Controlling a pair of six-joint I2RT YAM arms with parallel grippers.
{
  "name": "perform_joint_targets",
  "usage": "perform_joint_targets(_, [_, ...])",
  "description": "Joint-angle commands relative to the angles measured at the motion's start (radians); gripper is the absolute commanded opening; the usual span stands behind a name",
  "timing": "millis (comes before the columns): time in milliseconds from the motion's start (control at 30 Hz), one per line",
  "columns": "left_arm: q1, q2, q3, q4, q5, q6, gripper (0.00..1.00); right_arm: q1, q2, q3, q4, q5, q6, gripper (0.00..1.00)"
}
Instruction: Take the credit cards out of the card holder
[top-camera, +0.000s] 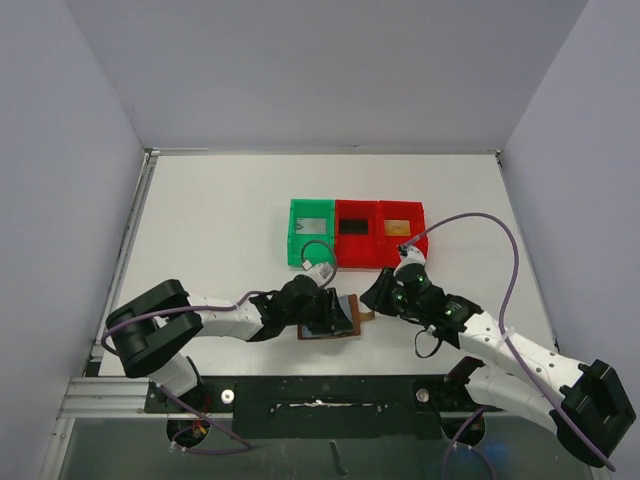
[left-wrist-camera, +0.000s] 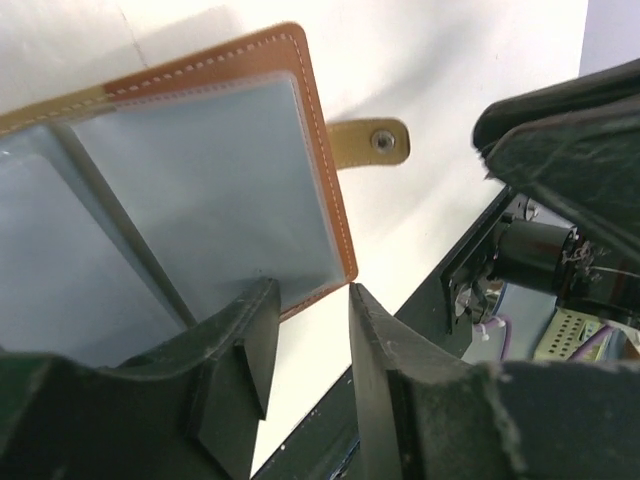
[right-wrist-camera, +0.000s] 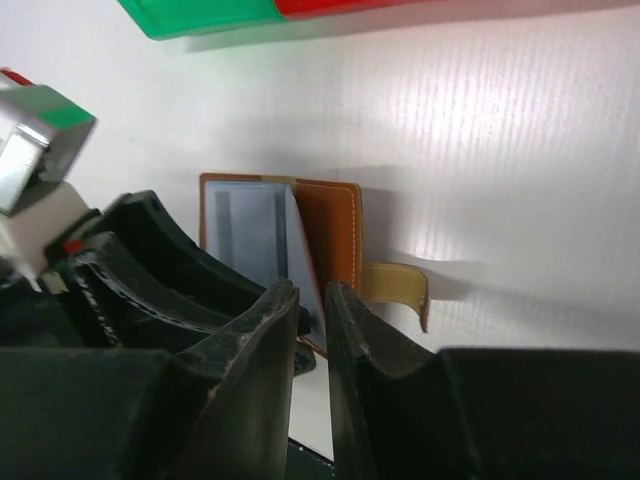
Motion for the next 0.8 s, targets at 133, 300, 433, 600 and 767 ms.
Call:
perform_joint_targets(133, [-0.019,-0.006,-0.016,0.074,0.022,0.011,0.29,-0.005,0.122,0.095,0.136,-0.092,-0.044,0.15])
perform_joint_targets(300, [-0.019,-0.027,-0.03,0.063,0.018,0.015,0.29,0.004,0.23,0.127,0.206,-0.166,-0.059,0.11])
perform_joint_targets(433, [-0.019,-0.033,-0.032,0.055,0.012,0.018,0.29,0.013,0.279,0.145,0.243,-0.2,-0.064,0.08])
perform_joint_targets(600, [-0.019,-0.042,-0.029,0.04,0.006,0.024,0.29,0.016,0.299,0.142,0.249,-0.206,-0.068,0.09])
perform_joint_targets(767, [-0.019,-0.054,-0.026,0.024,-0.002,0.031,0.29,0.022,0.35,0.139,0.256,-0.241,-0.075,0.09])
